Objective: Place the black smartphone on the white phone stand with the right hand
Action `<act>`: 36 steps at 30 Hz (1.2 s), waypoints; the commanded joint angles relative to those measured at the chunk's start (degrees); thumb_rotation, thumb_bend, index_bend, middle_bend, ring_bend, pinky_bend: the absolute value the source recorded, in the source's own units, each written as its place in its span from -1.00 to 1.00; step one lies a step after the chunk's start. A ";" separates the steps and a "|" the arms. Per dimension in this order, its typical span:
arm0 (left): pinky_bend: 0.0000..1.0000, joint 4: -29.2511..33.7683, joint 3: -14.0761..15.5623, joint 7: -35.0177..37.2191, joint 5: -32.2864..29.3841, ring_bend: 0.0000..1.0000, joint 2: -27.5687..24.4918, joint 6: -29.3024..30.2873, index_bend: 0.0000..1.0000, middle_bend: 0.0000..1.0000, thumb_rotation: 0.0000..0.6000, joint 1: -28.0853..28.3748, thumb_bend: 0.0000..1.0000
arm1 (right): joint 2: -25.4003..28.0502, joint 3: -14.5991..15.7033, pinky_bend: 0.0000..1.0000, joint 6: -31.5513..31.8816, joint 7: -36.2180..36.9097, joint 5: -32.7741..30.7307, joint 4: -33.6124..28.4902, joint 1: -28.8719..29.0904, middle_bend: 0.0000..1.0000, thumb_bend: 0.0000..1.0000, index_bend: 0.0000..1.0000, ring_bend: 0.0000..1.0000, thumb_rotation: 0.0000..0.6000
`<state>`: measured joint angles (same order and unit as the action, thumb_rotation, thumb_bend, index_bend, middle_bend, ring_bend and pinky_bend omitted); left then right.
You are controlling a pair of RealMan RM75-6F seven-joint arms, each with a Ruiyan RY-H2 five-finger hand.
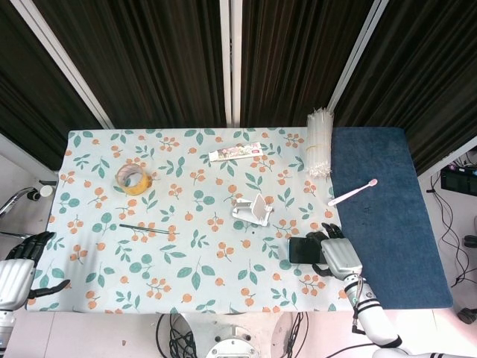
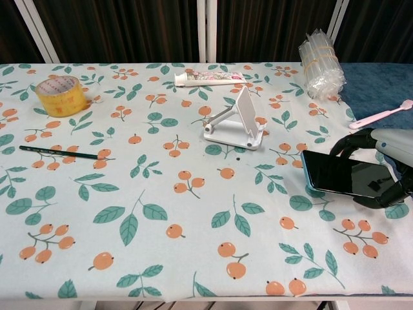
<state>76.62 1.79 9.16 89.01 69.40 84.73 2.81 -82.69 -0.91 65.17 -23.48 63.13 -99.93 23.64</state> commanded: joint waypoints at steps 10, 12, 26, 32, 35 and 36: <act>-0.56 0.25 -0.01 -0.02 -0.05 -0.79 -0.14 -0.12 -0.80 -0.81 0.47 0.01 -0.96 | 0.13 -0.89 -0.81 3.00 13.87 8.27 4.42 -3.14 -0.08 -0.24 0.20 -0.26 1.00; -0.56 0.34 -0.01 -0.10 -0.02 -0.79 -0.18 -0.04 -0.80 -0.81 0.47 -0.02 -0.96 | 0.44 -0.99 -0.81 3.32 15.46 9.33 4.66 -3.44 -0.07 -0.24 0.20 -0.23 1.00; -0.56 1.71 -0.19 -0.89 0.28 -0.79 -0.90 0.61 -0.80 -0.81 0.48 -0.08 -0.96 | 2.25 -7.73 -0.88 3.66 28.81 10.99 -1.55 -2.20 -0.07 -0.24 0.20 -0.23 1.00; -0.56 2.05 -0.13 -1.14 0.45 -0.79 -0.89 1.03 -0.80 -0.81 0.48 -0.28 -0.96 | -3.96 -12.25 -0.91 2.86 37.33 9.37 -0.51 -0.03 -0.07 -0.24 0.20 -0.23 1.00; -0.56 2.09 -0.10 -1.16 0.43 -0.79 -1.04 0.93 -0.80 -0.81 0.47 -0.27 -0.96 | -8.06 -13.96 -0.92 3.87 39.84 9.72 1.60 1.01 -0.07 -0.24 0.20 -0.23 1.00; -0.56 2.09 -0.09 -1.11 0.42 -0.79 -1.10 0.84 -0.81 -0.81 0.47 -0.24 -0.96 | -9.88 -14.36 -0.92 4.15 40.52 10.07 3.16 1.55 -0.07 -0.24 0.20 -0.23 1.00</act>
<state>78.72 1.69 8.03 89.44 68.31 85.58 2.55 -89.19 -13.56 68.75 15.08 73.06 -99.21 23.83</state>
